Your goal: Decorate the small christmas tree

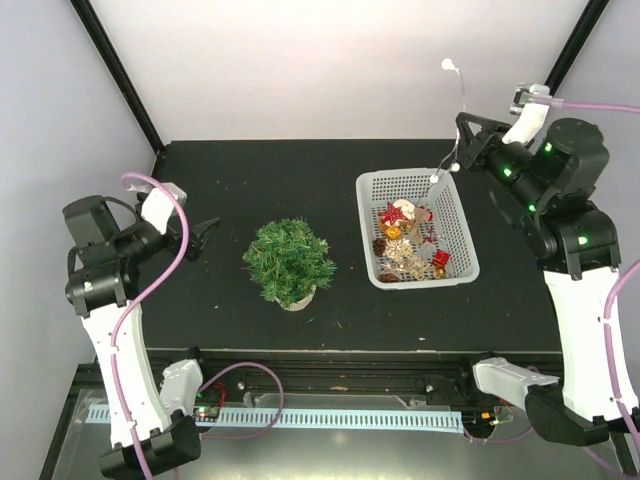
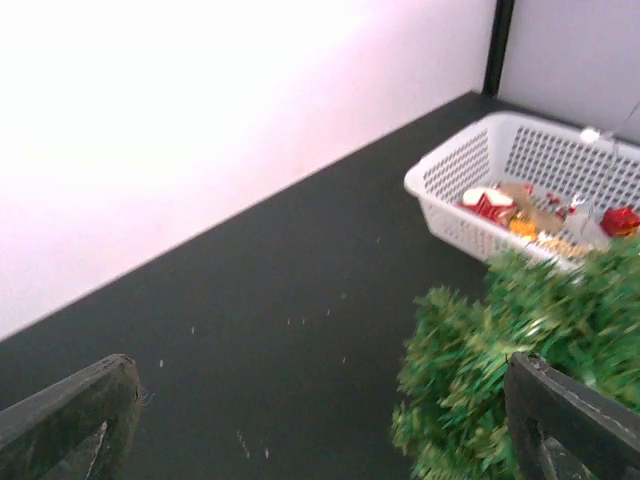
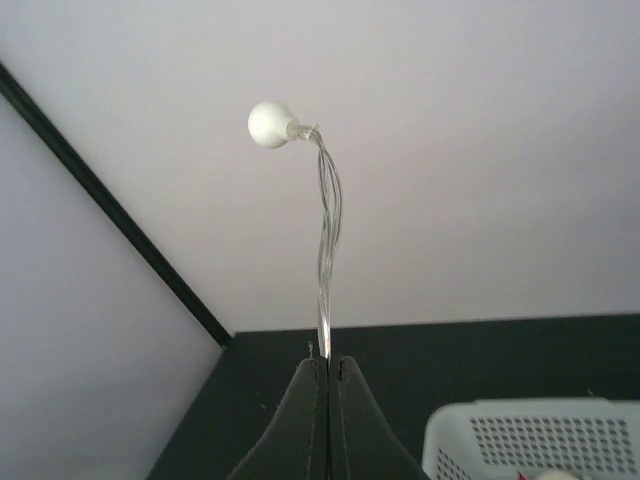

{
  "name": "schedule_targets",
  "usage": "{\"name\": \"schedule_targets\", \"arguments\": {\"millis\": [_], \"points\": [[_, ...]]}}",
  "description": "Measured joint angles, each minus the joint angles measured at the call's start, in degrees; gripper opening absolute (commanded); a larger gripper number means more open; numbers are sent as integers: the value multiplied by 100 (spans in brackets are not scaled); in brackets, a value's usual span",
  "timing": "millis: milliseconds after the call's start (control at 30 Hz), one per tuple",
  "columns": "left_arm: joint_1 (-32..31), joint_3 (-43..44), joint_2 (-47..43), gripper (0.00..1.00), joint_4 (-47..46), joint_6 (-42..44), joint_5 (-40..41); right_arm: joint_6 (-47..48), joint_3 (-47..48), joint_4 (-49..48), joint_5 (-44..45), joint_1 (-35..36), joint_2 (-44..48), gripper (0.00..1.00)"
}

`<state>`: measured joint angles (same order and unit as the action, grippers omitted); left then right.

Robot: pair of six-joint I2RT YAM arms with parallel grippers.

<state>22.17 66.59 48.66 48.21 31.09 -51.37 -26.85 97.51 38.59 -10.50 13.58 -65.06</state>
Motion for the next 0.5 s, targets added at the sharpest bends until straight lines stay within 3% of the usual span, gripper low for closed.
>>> {"name": "schedule_targets", "arguments": {"millis": [500], "points": [[0, 1416, -612, 99, 48, -1093, -2164, -675, 1187, -372, -1331, 55, 450, 1]]}}
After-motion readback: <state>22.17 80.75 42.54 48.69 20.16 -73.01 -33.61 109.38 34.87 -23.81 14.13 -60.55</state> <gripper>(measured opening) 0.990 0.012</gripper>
